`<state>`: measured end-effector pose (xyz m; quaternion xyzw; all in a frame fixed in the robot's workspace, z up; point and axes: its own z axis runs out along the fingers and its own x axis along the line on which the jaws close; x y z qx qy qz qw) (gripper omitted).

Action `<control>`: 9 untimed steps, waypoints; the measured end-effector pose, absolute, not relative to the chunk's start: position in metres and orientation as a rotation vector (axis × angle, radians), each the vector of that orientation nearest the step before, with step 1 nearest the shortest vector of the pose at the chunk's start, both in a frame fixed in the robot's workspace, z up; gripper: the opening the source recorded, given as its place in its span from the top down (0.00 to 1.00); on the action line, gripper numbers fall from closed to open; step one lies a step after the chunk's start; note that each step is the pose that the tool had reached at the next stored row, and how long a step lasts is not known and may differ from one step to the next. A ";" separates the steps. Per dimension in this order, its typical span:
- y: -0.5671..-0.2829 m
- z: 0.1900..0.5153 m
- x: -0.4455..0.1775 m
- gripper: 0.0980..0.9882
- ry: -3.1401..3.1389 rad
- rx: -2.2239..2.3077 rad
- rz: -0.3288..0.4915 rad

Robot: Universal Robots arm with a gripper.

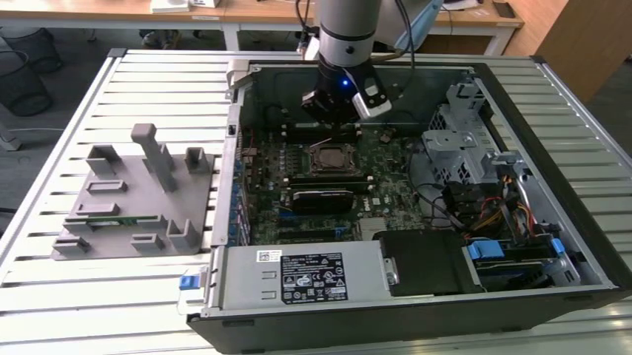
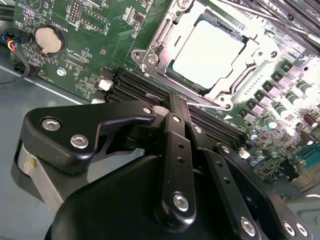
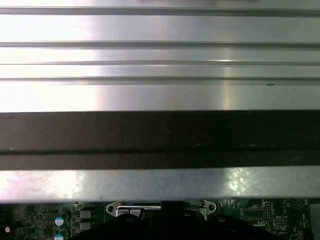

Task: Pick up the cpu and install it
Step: 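Install the first cpu locking lever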

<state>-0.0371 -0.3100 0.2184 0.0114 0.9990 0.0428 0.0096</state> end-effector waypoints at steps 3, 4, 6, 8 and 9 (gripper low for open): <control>-0.310 0.217 -0.036 0.98 3.119 0.034 0.133; -0.310 0.217 -0.036 0.98 3.119 0.033 0.133; -0.309 0.216 -0.035 0.98 3.119 0.033 0.133; -0.309 0.215 -0.035 0.98 3.120 0.032 0.133; -0.309 0.214 -0.034 0.98 3.120 0.032 0.133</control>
